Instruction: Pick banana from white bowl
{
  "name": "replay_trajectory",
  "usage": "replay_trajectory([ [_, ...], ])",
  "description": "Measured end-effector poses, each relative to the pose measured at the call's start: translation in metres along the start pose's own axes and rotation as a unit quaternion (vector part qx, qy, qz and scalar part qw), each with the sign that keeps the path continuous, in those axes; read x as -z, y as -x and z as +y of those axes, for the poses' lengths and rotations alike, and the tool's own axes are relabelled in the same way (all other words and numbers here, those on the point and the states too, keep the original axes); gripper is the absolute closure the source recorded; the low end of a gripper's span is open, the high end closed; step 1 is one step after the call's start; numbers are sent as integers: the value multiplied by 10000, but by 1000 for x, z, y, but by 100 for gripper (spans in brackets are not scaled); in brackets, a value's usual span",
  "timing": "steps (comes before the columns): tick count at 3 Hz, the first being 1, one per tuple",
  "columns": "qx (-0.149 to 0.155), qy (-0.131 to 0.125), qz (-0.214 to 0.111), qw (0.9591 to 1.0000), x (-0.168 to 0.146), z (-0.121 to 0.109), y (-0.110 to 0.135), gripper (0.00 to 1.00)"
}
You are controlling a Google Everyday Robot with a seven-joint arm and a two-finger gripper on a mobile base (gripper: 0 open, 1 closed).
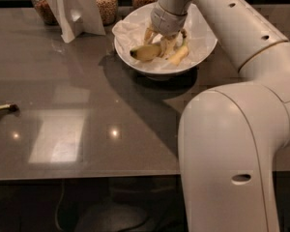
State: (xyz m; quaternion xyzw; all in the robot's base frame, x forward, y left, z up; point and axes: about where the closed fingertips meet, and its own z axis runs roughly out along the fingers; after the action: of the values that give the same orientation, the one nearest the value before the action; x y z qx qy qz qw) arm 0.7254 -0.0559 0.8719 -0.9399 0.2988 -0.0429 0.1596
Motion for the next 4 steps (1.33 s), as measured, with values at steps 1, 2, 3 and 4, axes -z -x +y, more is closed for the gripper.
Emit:
replay_trajectory([
  [1, 0, 0, 1, 10000, 1, 0, 0, 100],
  [2, 158, 13, 437, 9989, 10, 1, -5, 100],
  [3, 367, -138, 916, 9950, 29, 5, -6, 100],
  [4, 464, -372, 1168, 9914, 49, 11, -2, 100],
])
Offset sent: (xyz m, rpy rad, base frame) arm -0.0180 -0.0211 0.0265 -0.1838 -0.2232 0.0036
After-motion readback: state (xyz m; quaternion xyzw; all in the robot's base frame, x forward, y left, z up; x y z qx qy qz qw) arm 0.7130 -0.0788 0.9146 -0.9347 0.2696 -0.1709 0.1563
